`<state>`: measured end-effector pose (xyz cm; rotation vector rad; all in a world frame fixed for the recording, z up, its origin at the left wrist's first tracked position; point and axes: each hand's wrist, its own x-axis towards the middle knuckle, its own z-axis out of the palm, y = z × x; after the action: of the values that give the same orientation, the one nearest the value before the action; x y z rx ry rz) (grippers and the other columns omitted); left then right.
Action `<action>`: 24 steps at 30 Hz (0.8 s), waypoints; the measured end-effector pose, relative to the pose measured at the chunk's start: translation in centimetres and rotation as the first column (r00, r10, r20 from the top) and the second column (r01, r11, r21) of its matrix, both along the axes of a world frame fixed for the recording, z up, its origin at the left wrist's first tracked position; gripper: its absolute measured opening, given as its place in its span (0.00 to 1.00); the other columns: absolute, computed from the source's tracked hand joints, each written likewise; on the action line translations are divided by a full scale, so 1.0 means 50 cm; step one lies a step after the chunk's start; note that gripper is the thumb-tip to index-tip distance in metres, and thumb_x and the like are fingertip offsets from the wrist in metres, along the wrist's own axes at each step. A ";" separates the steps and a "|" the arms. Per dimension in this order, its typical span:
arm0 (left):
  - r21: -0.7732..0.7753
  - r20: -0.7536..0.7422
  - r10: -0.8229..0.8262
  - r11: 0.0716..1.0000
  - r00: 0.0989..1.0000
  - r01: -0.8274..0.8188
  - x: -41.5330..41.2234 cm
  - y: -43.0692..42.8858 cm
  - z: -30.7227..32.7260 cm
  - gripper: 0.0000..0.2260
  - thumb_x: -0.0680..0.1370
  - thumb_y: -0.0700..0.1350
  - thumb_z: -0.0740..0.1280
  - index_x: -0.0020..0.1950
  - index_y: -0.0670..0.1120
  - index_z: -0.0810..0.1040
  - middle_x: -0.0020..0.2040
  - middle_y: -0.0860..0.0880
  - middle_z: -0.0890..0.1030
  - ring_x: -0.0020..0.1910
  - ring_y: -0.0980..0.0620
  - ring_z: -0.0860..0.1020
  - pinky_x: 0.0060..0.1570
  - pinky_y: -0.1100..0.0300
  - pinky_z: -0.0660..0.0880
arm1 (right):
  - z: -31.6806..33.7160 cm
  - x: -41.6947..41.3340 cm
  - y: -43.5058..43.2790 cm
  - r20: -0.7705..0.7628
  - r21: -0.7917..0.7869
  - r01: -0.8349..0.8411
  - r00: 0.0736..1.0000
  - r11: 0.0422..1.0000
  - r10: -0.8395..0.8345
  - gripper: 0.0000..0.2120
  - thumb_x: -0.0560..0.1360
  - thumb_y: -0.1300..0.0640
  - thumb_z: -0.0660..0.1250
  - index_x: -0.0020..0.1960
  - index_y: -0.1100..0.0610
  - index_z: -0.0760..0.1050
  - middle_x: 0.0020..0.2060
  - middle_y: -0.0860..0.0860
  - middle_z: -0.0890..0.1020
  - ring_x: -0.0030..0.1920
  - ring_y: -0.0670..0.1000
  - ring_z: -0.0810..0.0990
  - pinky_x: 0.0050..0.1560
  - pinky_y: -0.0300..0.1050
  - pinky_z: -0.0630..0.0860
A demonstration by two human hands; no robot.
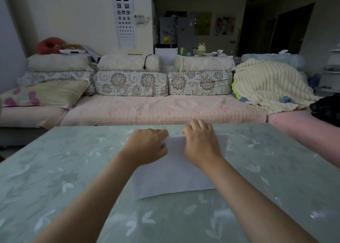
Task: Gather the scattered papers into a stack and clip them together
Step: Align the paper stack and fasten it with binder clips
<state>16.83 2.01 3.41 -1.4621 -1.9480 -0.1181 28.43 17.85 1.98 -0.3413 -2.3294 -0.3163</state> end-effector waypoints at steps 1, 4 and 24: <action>0.012 -0.017 -0.013 1.000 1.000 0.013 -0.001 0.001 -0.001 0.08 0.69 0.50 0.59 0.38 0.47 0.70 0.27 0.52 0.72 0.23 0.48 0.71 0.24 0.62 0.55 | 0.002 -0.009 -0.018 0.037 -0.003 -0.041 0.998 0.999 0.041 0.09 0.67 0.58 0.54 0.40 0.55 0.72 0.39 0.52 0.75 0.41 0.56 0.72 0.43 0.50 0.67; 0.075 -0.037 -0.049 0.996 0.998 0.052 -0.006 0.002 -0.002 0.09 0.68 0.52 0.58 0.35 0.47 0.71 0.27 0.52 0.73 0.22 0.49 0.72 0.23 0.63 0.55 | 0.001 -0.030 -0.057 0.110 -0.035 -0.102 0.988 0.994 0.105 0.07 0.68 0.54 0.57 0.43 0.54 0.71 0.39 0.50 0.77 0.40 0.54 0.74 0.42 0.49 0.66; -0.162 0.707 0.211 0.977 0.675 -0.136 -0.194 -0.148 -0.297 0.17 0.77 0.40 0.61 0.60 0.58 0.79 0.60 0.52 0.77 0.61 0.50 0.73 0.58 0.54 0.74 | -0.015 -0.058 -0.053 -0.018 0.035 -0.090 0.996 0.995 0.091 0.08 0.63 0.54 0.53 0.37 0.55 0.68 0.32 0.51 0.73 0.34 0.57 0.73 0.36 0.45 0.64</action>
<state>7.12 -5.41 -11.44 -1.3905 -2.7548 -0.6076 25.54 15.19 1.21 -0.2201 -2.3096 -0.3062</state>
